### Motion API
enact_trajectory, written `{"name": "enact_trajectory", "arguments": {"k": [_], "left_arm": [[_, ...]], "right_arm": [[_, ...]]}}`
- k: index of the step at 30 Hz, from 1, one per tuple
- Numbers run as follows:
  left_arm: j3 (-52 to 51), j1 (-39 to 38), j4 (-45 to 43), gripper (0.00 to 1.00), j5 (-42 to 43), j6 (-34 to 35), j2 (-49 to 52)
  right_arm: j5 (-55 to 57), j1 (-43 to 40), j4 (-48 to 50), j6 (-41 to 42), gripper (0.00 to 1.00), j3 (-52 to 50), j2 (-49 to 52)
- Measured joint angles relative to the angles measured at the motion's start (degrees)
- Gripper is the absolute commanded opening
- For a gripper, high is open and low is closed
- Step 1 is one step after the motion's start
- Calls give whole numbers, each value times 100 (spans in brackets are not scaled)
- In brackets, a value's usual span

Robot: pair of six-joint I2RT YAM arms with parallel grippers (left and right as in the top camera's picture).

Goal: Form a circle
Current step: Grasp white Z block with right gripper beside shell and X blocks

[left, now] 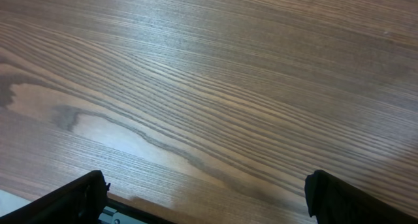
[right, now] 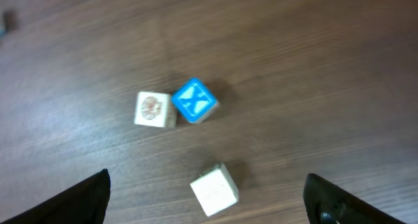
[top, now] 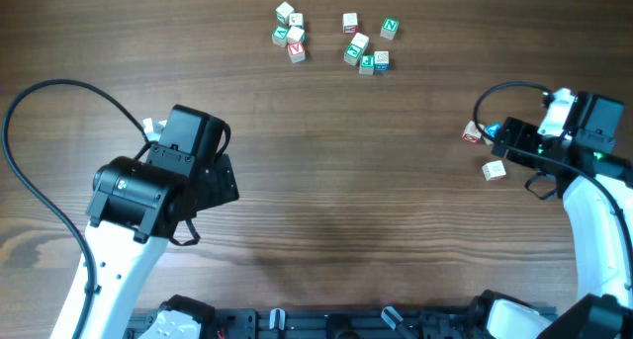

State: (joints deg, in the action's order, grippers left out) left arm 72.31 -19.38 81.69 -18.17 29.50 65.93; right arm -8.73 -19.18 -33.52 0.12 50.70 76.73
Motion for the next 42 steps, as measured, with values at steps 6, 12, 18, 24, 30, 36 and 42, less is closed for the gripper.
{"name": "enact_trajectory", "arguments": {"k": [6,12,18,24,30,36,42], "left_arm": [[0,0,0,100,0,0,0],[0,0,0,100,0,0,0],[0,0,0,100,0,0,0],[0,0,0,100,0,0,0],[0,0,0,99,0,0,0],[0,0,0,100,0,0,0],[0,0,0,100,0,0,0]], "right_arm": [[-914,0,297,-1556,99,-514,1241],[-323,0,356,-1884,56,-531,1596],[160,0,417,-1843,25,-535,1606],[92,0,621,-1360,23,-535,1606],[-531,0,610,-1252,20,-535,1606],[-671,0,621,-1080,20,-535,1606],[-752,0,428,-601,22,-535,1606]]}}
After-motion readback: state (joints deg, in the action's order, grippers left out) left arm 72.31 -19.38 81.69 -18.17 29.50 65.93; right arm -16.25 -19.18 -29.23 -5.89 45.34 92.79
